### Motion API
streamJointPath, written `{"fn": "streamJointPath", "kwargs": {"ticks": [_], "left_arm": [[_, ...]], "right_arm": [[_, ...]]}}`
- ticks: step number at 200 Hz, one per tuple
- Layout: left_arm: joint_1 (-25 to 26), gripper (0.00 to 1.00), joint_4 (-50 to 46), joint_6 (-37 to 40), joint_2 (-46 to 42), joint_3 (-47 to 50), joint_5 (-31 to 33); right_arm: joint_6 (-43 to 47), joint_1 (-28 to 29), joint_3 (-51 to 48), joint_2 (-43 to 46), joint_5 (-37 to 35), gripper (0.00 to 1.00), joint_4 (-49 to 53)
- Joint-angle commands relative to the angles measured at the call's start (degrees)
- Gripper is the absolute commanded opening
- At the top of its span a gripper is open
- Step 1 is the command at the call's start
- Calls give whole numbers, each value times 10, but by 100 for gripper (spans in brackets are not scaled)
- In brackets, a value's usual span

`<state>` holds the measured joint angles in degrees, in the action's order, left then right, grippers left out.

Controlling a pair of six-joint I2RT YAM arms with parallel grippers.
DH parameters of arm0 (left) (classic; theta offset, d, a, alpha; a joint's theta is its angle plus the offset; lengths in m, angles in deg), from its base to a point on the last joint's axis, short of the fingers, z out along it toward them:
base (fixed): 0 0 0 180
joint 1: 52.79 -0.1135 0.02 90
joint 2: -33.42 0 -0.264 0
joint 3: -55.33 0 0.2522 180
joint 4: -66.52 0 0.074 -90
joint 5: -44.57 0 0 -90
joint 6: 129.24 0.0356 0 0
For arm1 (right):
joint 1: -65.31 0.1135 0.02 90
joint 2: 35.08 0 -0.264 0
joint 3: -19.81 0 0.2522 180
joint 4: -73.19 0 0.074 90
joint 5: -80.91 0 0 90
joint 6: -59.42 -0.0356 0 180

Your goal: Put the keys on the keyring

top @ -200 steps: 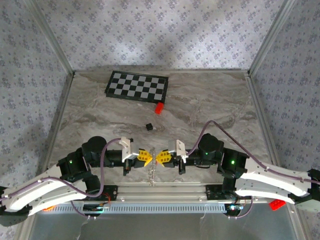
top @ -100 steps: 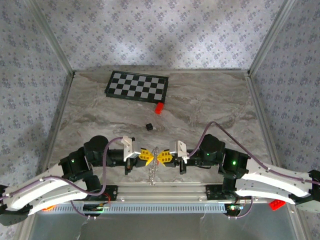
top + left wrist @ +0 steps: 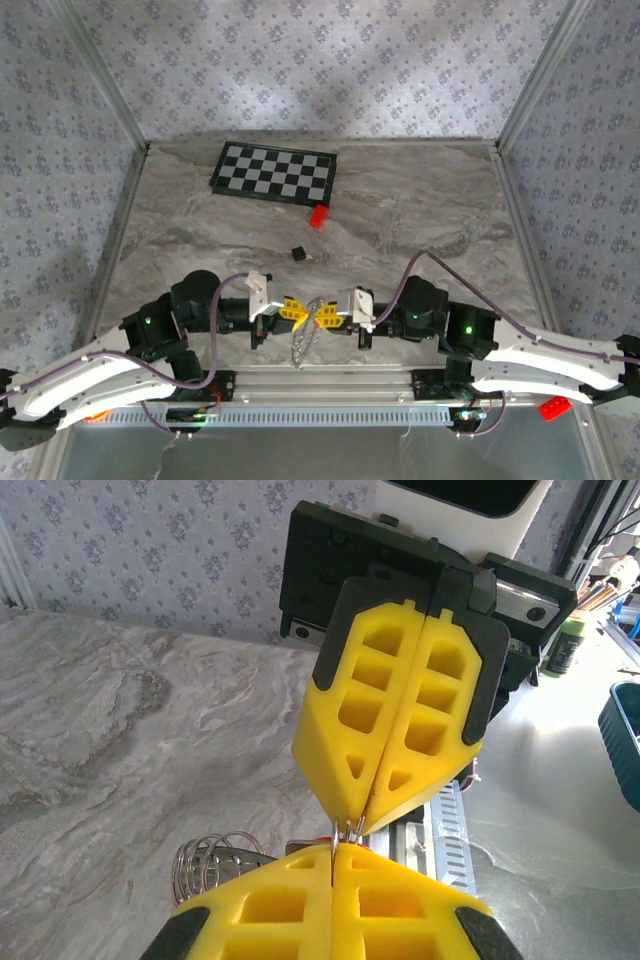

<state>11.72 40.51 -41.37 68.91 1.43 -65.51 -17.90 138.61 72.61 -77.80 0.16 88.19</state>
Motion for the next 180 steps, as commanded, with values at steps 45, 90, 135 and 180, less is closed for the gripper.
{"fn": "streamJointPath", "kwargs": {"ticks": [45,90,135,180], "left_arm": [[2,0,44,-13,-6,-17,4],[2,0,58,-21,-14,-11,6],[2,0,84,-28,-28,9,14],[2,0,107,-35,-38,21,21]], "right_arm": [[27,17,-11,8,-33,0,-4],[29,18,-15,12,-39,0,-4],[26,18,-21,15,-37,0,-16],[22,17,-32,21,-38,0,-31]]}}
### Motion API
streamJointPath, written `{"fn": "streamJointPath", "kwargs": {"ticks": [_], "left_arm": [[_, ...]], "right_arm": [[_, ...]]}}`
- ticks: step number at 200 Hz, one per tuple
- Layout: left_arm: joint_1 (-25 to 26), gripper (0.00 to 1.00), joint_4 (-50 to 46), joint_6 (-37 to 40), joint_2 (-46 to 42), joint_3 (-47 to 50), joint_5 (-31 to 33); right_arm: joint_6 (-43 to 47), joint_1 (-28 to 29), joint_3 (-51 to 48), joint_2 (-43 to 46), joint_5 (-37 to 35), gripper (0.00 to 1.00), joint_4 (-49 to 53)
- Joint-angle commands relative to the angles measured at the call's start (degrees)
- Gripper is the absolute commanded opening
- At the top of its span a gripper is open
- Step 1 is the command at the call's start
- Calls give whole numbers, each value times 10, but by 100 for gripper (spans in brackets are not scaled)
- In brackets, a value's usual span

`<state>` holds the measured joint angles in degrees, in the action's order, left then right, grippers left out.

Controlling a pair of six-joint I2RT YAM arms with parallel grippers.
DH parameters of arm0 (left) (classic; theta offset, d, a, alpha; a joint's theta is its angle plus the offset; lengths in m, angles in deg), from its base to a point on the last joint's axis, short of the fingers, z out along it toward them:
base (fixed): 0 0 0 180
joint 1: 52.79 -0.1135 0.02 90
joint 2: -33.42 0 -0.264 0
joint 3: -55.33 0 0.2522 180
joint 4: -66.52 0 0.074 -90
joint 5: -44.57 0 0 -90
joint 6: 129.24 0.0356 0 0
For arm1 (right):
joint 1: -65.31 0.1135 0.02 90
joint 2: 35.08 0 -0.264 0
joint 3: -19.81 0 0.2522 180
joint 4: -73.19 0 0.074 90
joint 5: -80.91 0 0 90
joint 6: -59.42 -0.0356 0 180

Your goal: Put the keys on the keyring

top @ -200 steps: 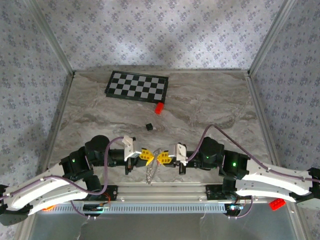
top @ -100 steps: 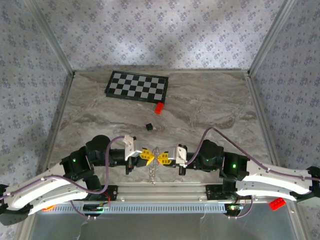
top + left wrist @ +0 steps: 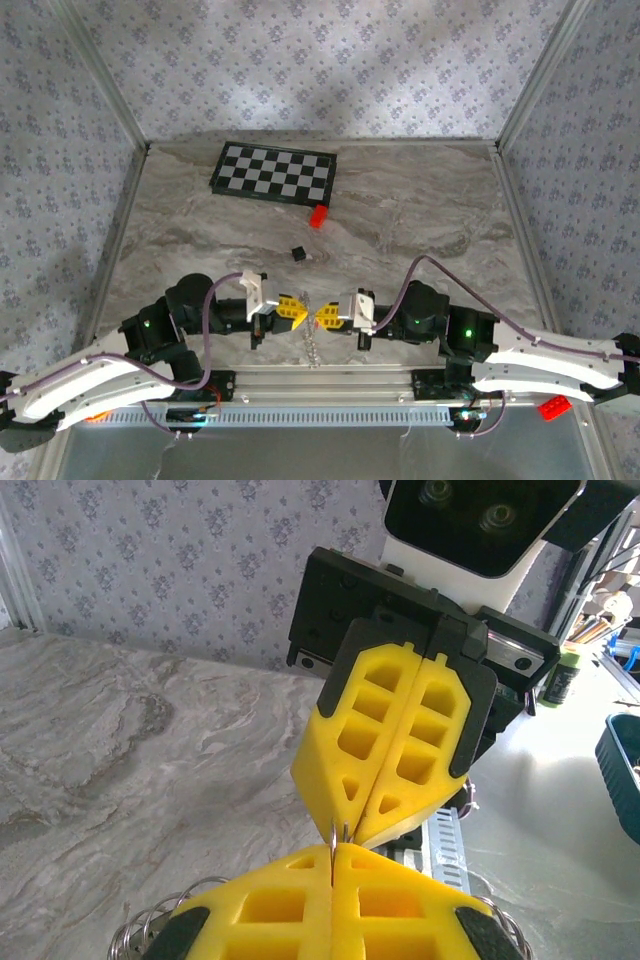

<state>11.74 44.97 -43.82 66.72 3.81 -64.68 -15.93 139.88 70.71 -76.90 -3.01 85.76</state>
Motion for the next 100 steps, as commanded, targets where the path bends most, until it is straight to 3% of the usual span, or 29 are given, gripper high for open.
{"fn": "streamJointPath", "kwargs": {"ticks": [1,40,64,100], "left_arm": [[2,0,63,-11,-16,-2,14],[2,0,69,-9,-25,5,27],[2,0,72,-8,-18,4,25],[2,0,78,-5,-17,2,25]], "right_arm": [[2,4,-13,12,-6,0,-7],[-10,4,-18,18,-7,0,-12],[-20,5,-25,21,-3,8,-20],[-26,5,-30,21,-3,9,-23]]}}
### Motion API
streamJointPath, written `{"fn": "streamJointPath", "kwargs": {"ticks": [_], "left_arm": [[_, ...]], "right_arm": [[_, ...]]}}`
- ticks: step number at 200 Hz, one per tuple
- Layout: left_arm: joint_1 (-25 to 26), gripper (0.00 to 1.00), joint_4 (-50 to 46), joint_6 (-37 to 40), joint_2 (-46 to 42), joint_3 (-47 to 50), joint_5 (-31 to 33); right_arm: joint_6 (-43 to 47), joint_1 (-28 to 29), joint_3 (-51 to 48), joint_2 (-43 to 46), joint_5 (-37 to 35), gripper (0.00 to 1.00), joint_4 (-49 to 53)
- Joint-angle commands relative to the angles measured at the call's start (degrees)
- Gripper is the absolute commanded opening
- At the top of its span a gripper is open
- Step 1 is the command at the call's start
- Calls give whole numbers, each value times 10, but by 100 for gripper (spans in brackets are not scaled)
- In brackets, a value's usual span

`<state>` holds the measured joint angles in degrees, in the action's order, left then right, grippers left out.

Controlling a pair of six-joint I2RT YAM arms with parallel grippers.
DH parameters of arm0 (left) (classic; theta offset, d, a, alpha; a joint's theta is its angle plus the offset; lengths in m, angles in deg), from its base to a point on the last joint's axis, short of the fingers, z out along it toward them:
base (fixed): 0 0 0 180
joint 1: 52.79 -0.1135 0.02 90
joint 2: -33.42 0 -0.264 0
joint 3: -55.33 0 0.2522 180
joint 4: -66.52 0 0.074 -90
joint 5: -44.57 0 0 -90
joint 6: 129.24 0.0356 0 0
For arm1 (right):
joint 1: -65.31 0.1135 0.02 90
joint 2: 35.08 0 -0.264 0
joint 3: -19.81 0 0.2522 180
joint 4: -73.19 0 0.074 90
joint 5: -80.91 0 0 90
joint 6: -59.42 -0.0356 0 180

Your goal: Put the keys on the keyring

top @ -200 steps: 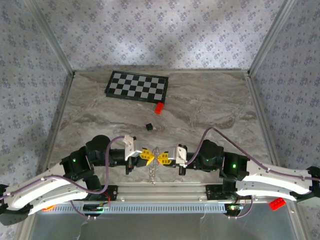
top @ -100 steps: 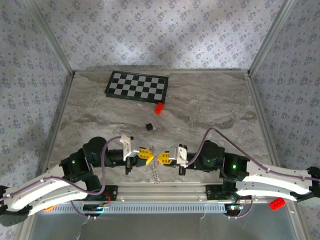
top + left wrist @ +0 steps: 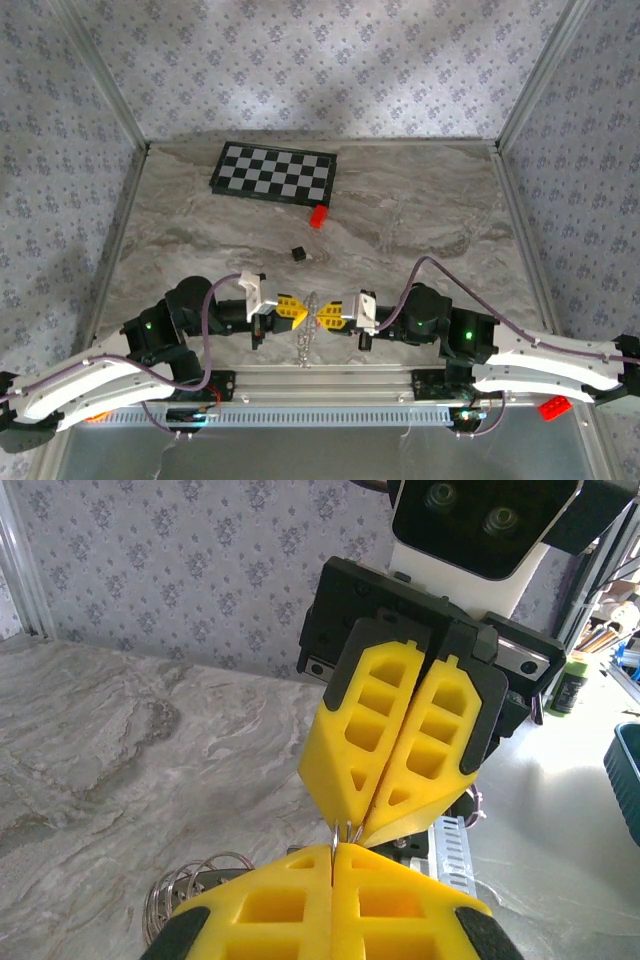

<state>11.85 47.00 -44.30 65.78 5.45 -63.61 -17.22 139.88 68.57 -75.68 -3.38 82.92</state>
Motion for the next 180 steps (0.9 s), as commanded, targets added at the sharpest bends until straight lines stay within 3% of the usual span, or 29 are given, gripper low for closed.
{"fn": "streamJointPath", "kwargs": {"ticks": [1,25,61,154,180], "left_arm": [[1,0,58,0,-8,-14,14],[1,0,58,0,-9,-15,14],[1,0,58,2,-9,-15,14],[1,0,65,26,-35,3,1],[1,0,80,40,-40,11,-1]], "right_arm": [[-14,5,-8,9,1,9,5],[-16,5,-6,8,2,11,6],[-19,5,-2,9,8,21,6],[-74,1,-2,53,-12,22,19],[-99,-6,-4,64,1,27,6]]}}
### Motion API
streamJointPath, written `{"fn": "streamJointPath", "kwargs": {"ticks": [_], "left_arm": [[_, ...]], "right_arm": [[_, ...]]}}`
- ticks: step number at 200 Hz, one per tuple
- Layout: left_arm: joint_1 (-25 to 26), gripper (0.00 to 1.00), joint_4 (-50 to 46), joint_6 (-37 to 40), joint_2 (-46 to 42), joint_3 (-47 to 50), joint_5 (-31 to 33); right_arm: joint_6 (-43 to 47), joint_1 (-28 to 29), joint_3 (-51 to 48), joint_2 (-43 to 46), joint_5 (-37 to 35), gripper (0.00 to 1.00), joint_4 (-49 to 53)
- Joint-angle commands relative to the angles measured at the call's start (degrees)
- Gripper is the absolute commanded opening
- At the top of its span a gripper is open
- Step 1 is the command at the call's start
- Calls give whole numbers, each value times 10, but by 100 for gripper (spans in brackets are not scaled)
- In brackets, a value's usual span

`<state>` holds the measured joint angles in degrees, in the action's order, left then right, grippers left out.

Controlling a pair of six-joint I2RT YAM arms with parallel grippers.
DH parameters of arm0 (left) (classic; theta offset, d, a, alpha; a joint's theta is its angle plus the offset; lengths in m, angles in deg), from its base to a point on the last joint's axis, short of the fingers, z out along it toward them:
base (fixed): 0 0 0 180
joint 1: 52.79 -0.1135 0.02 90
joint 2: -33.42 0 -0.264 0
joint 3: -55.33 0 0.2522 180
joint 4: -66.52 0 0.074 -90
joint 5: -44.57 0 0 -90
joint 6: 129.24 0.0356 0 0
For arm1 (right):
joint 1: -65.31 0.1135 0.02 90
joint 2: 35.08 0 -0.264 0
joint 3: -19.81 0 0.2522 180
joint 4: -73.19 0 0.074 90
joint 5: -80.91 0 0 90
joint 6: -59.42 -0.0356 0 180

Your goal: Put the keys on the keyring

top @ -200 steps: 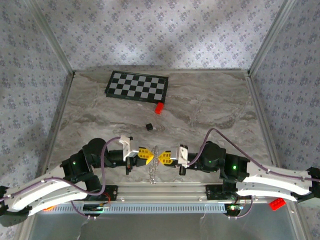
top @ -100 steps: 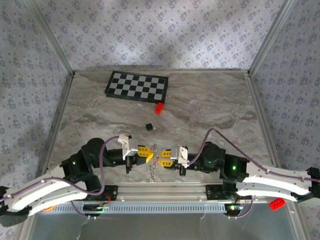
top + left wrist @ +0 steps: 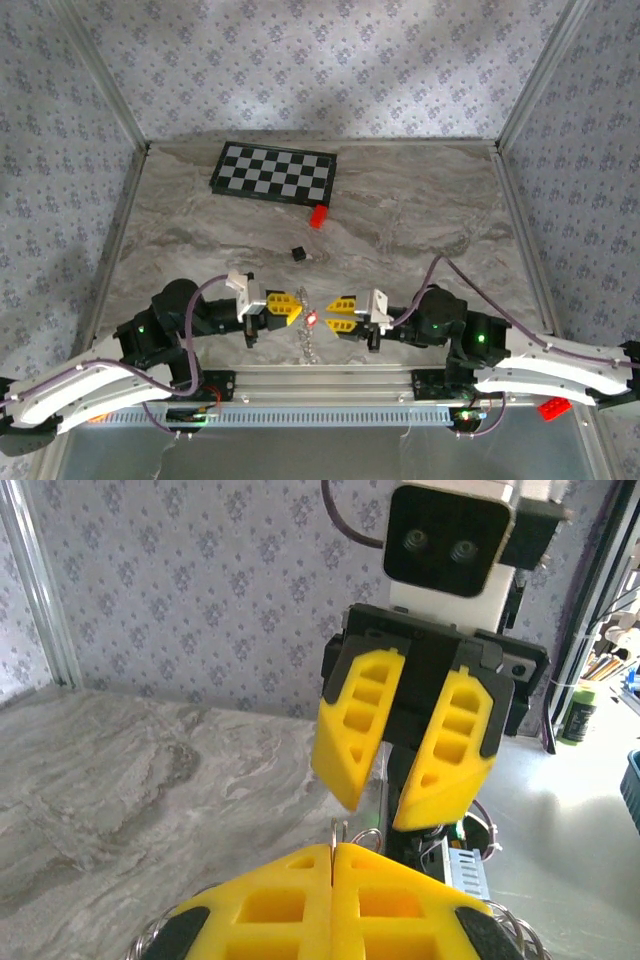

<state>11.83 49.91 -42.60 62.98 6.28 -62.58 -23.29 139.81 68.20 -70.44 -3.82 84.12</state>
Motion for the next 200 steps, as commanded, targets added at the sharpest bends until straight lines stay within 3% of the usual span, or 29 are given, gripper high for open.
{"fn": "streamJointPath", "kwargs": {"ticks": [1,22,42,81,113,132,155,200], "left_arm": [[1,0,52,24,-12,3,-11],[1,0,74,33,-9,12,-19],[1,0,85,46,-4,13,-41],[1,0,78,59,0,6,-55],[1,0,66,62,4,2,-57],[1,0,68,61,3,2,-55],[1,0,69,62,5,4,-52],[1,0,68,64,9,1,-47]], "right_arm": [[-39,-6,0,11,6,27,-7],[-50,-7,11,4,10,37,-12],[-51,-8,28,-11,11,41,-10],[-50,-16,58,-46,10,28,-1],[-52,-20,53,-53,13,26,-19],[-53,-20,54,-62,22,27,-23],[-56,-21,57,-77,42,36,-27],[-56,-21,54,-83,50,37,-36]]}}
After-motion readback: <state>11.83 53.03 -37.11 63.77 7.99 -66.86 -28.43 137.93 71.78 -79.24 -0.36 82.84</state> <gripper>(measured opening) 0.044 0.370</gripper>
